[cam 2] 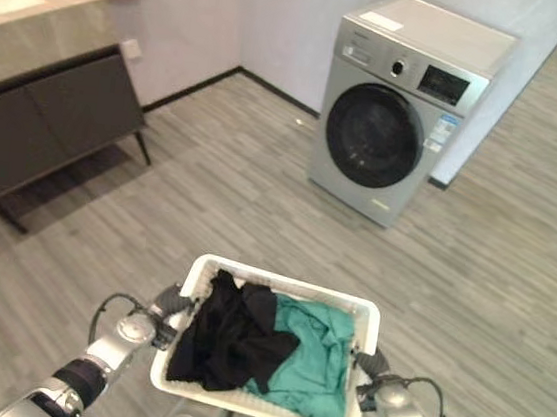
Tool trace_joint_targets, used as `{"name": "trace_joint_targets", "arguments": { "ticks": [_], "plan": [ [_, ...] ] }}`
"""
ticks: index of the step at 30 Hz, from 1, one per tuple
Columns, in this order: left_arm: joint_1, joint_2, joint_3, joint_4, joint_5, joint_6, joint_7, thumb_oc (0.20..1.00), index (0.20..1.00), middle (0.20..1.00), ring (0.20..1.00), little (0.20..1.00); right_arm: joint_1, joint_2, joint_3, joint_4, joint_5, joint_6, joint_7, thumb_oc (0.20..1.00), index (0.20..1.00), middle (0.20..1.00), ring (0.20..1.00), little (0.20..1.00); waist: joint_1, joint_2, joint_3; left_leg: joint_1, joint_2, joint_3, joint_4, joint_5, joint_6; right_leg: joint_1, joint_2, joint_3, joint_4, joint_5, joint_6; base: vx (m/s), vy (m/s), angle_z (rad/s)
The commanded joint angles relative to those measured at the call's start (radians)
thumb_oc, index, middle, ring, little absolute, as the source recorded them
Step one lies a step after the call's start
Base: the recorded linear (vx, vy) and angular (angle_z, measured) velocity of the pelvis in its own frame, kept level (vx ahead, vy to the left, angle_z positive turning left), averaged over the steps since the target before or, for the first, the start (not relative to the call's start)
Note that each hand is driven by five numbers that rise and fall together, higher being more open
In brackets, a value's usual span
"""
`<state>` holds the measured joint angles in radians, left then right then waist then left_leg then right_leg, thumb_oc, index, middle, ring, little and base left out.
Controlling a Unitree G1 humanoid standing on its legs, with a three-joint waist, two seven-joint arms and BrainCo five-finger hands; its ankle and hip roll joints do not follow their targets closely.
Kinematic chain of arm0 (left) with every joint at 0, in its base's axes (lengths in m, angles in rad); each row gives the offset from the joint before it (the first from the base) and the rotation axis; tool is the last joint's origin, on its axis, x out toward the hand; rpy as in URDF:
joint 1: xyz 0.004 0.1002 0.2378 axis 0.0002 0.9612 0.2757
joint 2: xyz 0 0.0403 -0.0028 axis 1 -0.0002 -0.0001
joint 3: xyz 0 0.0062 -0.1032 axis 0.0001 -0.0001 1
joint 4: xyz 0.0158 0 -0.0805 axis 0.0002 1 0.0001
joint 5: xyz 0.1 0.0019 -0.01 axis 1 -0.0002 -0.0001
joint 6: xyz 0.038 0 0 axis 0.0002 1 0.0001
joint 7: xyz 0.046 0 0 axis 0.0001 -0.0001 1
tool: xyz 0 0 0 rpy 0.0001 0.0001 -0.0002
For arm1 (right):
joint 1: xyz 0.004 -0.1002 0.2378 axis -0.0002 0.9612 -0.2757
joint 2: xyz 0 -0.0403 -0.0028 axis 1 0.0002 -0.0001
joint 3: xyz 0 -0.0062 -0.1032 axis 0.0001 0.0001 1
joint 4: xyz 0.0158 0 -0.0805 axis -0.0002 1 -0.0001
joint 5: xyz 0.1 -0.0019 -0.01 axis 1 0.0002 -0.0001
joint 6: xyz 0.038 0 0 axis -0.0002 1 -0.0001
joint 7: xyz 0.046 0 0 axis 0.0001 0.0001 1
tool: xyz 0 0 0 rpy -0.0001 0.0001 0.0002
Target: Grab the laundry basket,head to the washer,open it,put in the laundry and shut it.
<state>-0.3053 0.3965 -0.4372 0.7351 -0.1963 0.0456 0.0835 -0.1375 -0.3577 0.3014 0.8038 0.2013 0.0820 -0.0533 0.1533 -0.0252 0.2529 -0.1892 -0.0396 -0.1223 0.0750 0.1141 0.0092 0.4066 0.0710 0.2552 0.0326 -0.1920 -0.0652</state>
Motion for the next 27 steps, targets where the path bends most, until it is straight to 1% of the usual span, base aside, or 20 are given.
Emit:
{"name": "trace_joint_targets", "arguments": {
  "ticks": [1,3,4,6,8,9,10,11,12,13,14,16,17,18,20,21,22,23,26,27],
  "plan": [
    [-0.069,0.074,0.025,-0.018,-0.038,-0.094,-0.039,0.200,0.200,0.200,0.200,0.200,-0.017,-0.066,-0.074,-0.042,0.071,-0.105,0.066,0.200,0.200,0.200,0.200,0.200,0.005,0.003,-0.143,0.000,0.020,0.007,-0.007,0.001,-0.018,-0.115,-0.036,-0.091,0.069,0.051,0.118,0.37,0.225,-0.54],
    [-0.079,0.082,0.013,-0.014,-0.036,-0.096,-0.042,0.200,0.200,0.200,0.200,0.200,-0.008,-0.060,-0.079,-0.038,0.073,-0.107,0.067,0.200,0.200,0.200,0.200,0.200,0.006,-0.015,-0.157,0.015,-0.005,0.014,0.020,-0.031,0.001,-0.131,-0.057,-0.090,0.154,0.106,0.156,0.36,0.232,-0.34],
    [-0.079,0.082,0.012,-0.013,-0.037,-0.097,-0.042,0.200,0.200,0.200,0.200,0.200,-0.008,-0.059,-0.080,-0.038,0.073,-0.107,0.067,0.200,0.200,0.200,0.200,0.200,0.006,-0.016,-0.157,0.014,-0.006,0.015,0.021,-0.032,0.001,-0.132,-0.058,-0.090,0.155,0.105,0.156,0.30,0.215,-0.10],
    [-0.084,0.087,0.010,-0.013,-0.031,-0.094,-0.039,0.200,0.200,0.200,0.200,0.200,-0.004,-0.051,-0.087,-0.031,0.077,-0.108,0.065,0.200,0.200,0.200,0.200,0.200,-0.001,-0.016,-0.162,0.046,-0.019,0.011,0.024,-0.060,0.020,-0.189,-0.067,-0.104,0.298,0.165,0.188,0.17,0.160,0.08],
    [-0.085,0.086,0.012,-0.005,-0.022,-0.090,-0.041,0.200,0.200,0.200,0.200,0.200,-0.004,-0.044,-0.102,-0.022,0.080,-0.109,0.065,0.200,0.200,0.200,0.200,0.200,-0.022,-0.005,-0.145,0.095,-0.023,0.015,0.022,-0.092,0.045,-0.258,-0.068,-0.114,0.481,0.270,0.225,0.17,0.202,0.11],
    [-0.082,0.086,0.013,-0.007,-0.024,-0.090,-0.042,0.200,0.200,0.200,0.200,0.200,-0.002,-0.044,-0.110,-0.022,0.087,-0.110,0.065,0.200,0.200,0.200,0.200,0.200,-0.032,0.005,-0.135,0.119,-0.018,0.017,0.021,-0.104,0.054,-0.294,-0.064,-0.136,0.552,0.284,0.232,0.25,0.295,0.19],
    [-0.077,0.086,0.022,0.001,-0.025,-0.086,-0.042,0.200,0.200,0.200,0.200,0.200,-0.004,-0.037,-0.124,-0.006,0.097,-0.112,0.063,0.200,0.200,0.200,0.200,0.200,-0.050,0.042,-0.128,0.184,0.002,0.023,-0.002,-0.124,0.068,-0.389,-0.103,-0.214,0.624,0.242,0.210,0.19,0.227,0.18],
    [-0.077,0.085,0.023,0.001,-0.025,-0.086,-0.042,0.200,0.200,0.200,0.200,0.200,-0.004,-0.037,-0.124,-0.006,0.097,-0.112,0.063,0.200,0.200,0.200,0.200,0.200,-0.053,0.038,-0.125,0.187,-0.002,0.022,-0.003,-0.125,0.068,-0.388,-0.108,-0.216,0.630,0.235,0.210,0.22,0.206,0.07],
    [-0.072,0.086,0.029,-0.002,-0.023,-0.082,-0.046,0.200,0.200,0.200,0.200,0.200,0.001,-0.044,-0.129,0.003,0.094,-0.110,0.063,0.200,0.200,0.200,0.200,0.200,-0.060,0.046,-0.123,0.212,0.000,0.022,-0.014,-0.135,0.070,-0.422,-0.129,-0.257,0.601,0.201,0.193,0.23,0.066,-0.04],
    [-0.064,0.094,0.034,-0.009,-0.021,-0.081,-0.055,0.200,0.200,0.200,0.200,0.200,0.009,-0.065,-0.144,0.004,0.095,-0.104,0.067,0.200,0.200,0.200,0.200,0.200,-0.074,0.048,-0.122,0.242,0.003,0.029,-0.025,-0.158,0.070,-0.452,-0.136,-0.308,0.475,0.137,0.170,0.24,0.068,-0.07],
    [-0.064,0.094,0.034,-0.009,-0.021,-0.081,-0.055,0.200,0.200,0.200,0.200,0.200,0.010,-0.065,-0.144,0.004,0.095,-0.103,0.067,0.200,0.200,0.200,0.200,0.200,-0.076,0.049,-0.120,0.246,0.003,0.027,-0.025,-0.160,0.070,-0.447,-0.136,-0.310,0.473,0.135,0.170,0.21,0.012,0.01],
    [-0.059,0.097,0.040,-0.002,-0.021,-0.084,-0.053,0.200,0.200,0.200,0.200,0.200,-0.001,-0.077,-0.149,0.019,0.105,-0.106,0.069,0.200,0.200,0.200,0.200,0.200,-0.078,0.051,-0.116,0.272,0.009,0.042,-0.037,-0.180,0.060,-0.456,-0.153,-0.365,0.305,0.121,0.168,0.18,-0.090,-0.14],
    [-0.053,0.088,0.044,0.011,-0.020,-0.088,-0.054,0.200,0.200,0.200,0.200,0.200,-0.002,-0.088,-0.146,0.035,0.100,-0.104,0.069,0.200,0.200,0.200,0.200,0.200,-0.076,0.043,-0.121,0.300,0.009,0.052,-0.066,-0.196,0.051,-0.477,-0.166,-0.384,0.138,0.157,0.178,0.18,-0.122,-0.31],
    [-0.053,0.088,0.044,0.011,-0.020,-0.088,-0.054,0.200,0.200,0.200,0.200,0.200,-0.002,-0.088,-0.146,0.035,0.100,-0.104,0.069,0.200,0.200,0.200,0.200,0.200,-0.076,0.045,-0.119,0.304,0.012,0.052,-0.068,-0.196,0.050,-0.470,-0.163,-0.385,0.130,0.160,0.177,0.18,-0.120,-0.28],
    [-0.060,0.079,0.045,0.026,-0.022,-0.096,-0.043,0.200,0.200,0.200,0.200,0.200,-0.004,-0.097,-0.156,0.038,0.104,-0.108,0.065,0.200,0.200,0.200,0.200,0.200,-0.088,0.046,-0.106,0.321,0.013,0.049,-0.070,-0.210,0.041,-0.519,-0.164,-0.351,0.052,0.213,0.196,0.18,-0.100,-0.16],
    [-0.073,0.076,0.045,0.029,-0.017,-0.100,-0.036,0.200,0.200,0.200,0.200,0.200,0.005,-0.106,-0.165,0.038,0.101,-0.107,0.066,0.200,0.200,0.200,0.200,0.200,-0.108,0.038,-0.095,0.337,0.008,0.034,-0.061,-0.230,0.036,-0.553,-0.154,-0.288,0.014,0.249,0.211,0.18,-0.109,-0.03],
    [-0.073,0.076,0.045,0.029,-0.017,-0.100,-0.036,0.200,0.200,0.200,0.200,0.200,0.005,-0.107,-0.165,0.037,0.101,-0.107,0.066,0.200,0.200,0.200,0.200,0.200,-0.107,0.039,-0.094,0.338,0.009,0.035,-0.060,-0.231,0.036,-0.551,-0.153,-0.288,0.014,0.249,0.211,0.29,-0.191,0.21],
    [-0.099,0.073,0.030,0.046,-0.002,-0.105,-0.036,0.200,0.200,0.200,0.200,0.200,0.017,-0.117,-0.176,0.043,0.104,-0.106,0.071,0.200,0.200,0.200,0.200,0.200,-0.121,0.022,-0.102,0.351,0.002,0.019,-0.049,-0.257,0.032,-0.537,-0.144,-0.227,0.003,0.262,0.213,0.26,-0.174,0.36],
    [-0.109,0.067,0.021,0.054,0.003,-0.105,-0.037,0.200,0.200,0.200,0.200,0.200,0.029,-0.120,-0.183,0.040,0.105,-0.107,0.070,0.200,0.200,0.200,0.200,0.200,-0.127,0.014,-0.112,0.361,0.005,0.011,-0.042,-0.271,0.027,-0.519,-0.141,-0.210,0.005,0.268,0.205,0.18,-0.126,0.46],
    [-0.120,0.055,0.009,0.073,0.007,-0.105,-0.037,0.200,0.200,0.200,0.200,0.200,0.045,-0.135,-0.191,0.048,0.102,-0.109,0.069,0.200,0.200,0.200,0.200,0.200,-0.138,0.013,-0.130,0.385,0.035,0.000,-0.036,-0.289,0.012,-0.503,-0.130,-0.223,0.021,0.268,0.192,0.37,-0.332,0.36]
  ]
}}
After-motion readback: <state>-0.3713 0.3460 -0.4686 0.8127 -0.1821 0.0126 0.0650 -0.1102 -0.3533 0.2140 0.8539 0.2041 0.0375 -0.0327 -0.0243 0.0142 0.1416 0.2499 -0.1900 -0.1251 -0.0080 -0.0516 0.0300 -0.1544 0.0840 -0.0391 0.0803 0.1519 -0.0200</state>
